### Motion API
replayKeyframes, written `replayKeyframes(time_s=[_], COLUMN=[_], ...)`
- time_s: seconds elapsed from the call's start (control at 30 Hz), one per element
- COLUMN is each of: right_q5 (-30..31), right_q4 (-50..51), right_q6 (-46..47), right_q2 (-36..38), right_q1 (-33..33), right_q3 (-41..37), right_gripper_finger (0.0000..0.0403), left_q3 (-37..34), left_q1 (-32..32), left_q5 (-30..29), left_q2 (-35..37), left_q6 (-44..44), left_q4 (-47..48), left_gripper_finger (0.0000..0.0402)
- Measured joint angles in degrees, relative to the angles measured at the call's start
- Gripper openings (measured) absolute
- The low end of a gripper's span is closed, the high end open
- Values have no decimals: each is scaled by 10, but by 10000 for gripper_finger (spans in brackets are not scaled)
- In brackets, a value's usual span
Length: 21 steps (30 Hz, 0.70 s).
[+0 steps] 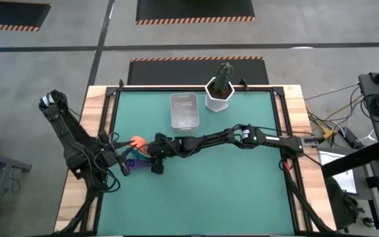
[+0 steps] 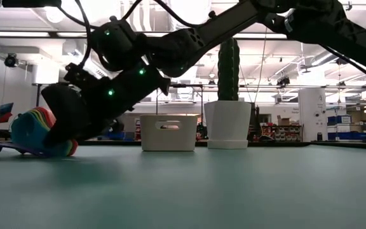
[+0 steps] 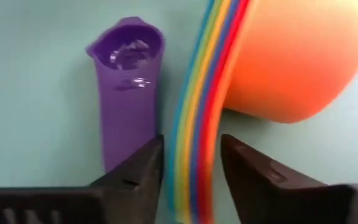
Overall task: Nest measuring cups in basket
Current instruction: Put the nested measuring cups into the gray bin
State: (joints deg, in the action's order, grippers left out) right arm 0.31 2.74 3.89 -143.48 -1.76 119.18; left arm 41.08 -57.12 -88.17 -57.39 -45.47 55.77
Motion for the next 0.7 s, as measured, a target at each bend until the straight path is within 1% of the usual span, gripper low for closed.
replayKeyframes(time_s=[0.17,0.27,0.37,0.43,0.57,0.63,0.7], right_q5=[-33,-38,-70,-97,-141,-187,-257], right_q4=[1,4,11,27,95,142,193], right_q6=[25,38,62,82,103,113,122], right_q2=[1,3,3,3,7,8,8], right_q1=[0,2,5,11,27,38,49], right_q3=[6,11,22,38,77,100,128], right_gripper_finger=[86,60,58,64,82,83,79], left_q3=[0,2,2,2,2,7,15], left_q1=[0,0,0,0,0,0,0], left_q5=[0,0,-12,-15,-16,-18,-19], left_q2=[0,0,0,0,0,0,0], left_q6=[0,0,0,0,0,0,0], left_q4=[1,1,0,0,0,0,-1], left_gripper_finger=[43,43,42,42,42,42,42])
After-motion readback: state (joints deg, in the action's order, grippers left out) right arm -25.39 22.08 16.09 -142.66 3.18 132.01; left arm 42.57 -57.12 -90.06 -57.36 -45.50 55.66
